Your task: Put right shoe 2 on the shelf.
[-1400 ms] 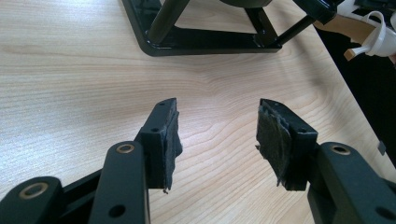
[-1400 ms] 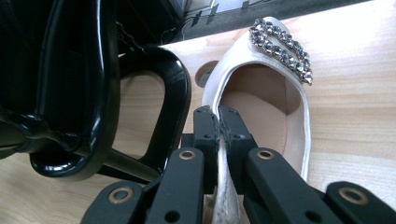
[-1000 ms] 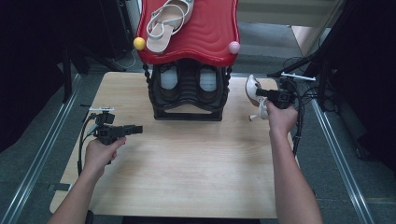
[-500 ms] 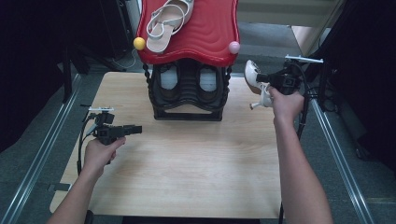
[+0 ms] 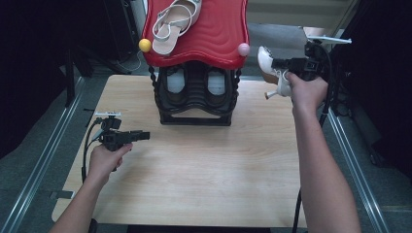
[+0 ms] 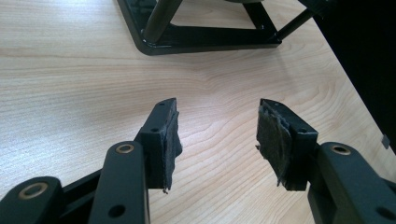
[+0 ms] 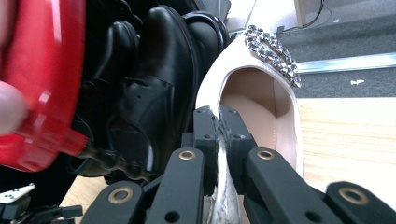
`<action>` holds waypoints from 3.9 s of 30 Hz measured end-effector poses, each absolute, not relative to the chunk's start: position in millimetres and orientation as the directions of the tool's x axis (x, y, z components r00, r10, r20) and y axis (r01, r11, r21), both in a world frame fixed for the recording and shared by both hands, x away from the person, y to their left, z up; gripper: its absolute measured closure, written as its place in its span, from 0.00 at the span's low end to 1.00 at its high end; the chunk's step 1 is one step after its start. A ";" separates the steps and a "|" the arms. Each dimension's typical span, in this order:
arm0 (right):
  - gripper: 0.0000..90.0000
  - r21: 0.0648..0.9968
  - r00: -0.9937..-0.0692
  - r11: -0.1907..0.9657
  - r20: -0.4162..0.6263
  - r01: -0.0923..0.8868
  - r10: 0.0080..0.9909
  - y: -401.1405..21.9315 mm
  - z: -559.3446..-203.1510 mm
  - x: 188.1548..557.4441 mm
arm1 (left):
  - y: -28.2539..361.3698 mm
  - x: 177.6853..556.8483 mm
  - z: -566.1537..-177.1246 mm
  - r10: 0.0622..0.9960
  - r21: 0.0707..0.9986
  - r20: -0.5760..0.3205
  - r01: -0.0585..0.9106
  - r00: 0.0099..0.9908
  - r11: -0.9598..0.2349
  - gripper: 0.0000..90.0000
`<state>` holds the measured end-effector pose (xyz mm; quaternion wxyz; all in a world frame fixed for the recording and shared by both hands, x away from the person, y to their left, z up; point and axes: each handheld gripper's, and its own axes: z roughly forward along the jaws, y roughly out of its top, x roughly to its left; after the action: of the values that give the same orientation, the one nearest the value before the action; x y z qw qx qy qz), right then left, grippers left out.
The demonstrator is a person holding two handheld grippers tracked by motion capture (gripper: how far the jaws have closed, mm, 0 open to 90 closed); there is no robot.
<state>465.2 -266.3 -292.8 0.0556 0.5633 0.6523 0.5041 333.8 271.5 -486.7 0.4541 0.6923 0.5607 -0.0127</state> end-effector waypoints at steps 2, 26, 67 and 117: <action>0.98 0.730 -0.364 -0.127 0.474 0.671 0.802 -264.5 -282.9 464.9 | 271.5 333.7 -486.7 0.766 0.614 -0.526 0.788 0.371 0.040 0.54; 0.98 0.816 -0.464 -0.140 0.450 0.561 0.763 -241.7 -170.7 459.8 | 264.0 332.1 -482.7 0.777 0.620 -0.486 0.785 0.399 -0.015 0.53; 0.98 0.906 -0.568 -0.011 0.274 0.422 0.776 -114.9 -168.2 477.4 | 270.6 331.8 -479.0 0.778 0.638 -0.493 0.770 0.390 0.019 0.53; 0.89 0.872 -0.576 -0.052 0.366 0.487 0.731 -116.1 -177.5 479.0 | 274.8 331.0 -480.5 0.780 0.634 -0.491 0.773 0.388 0.014 0.53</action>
<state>479.0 -116.1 -177.5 0.1067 0.4478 0.6800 0.5707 331.0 274.8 -480.5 0.4484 0.7022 0.5531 0.0037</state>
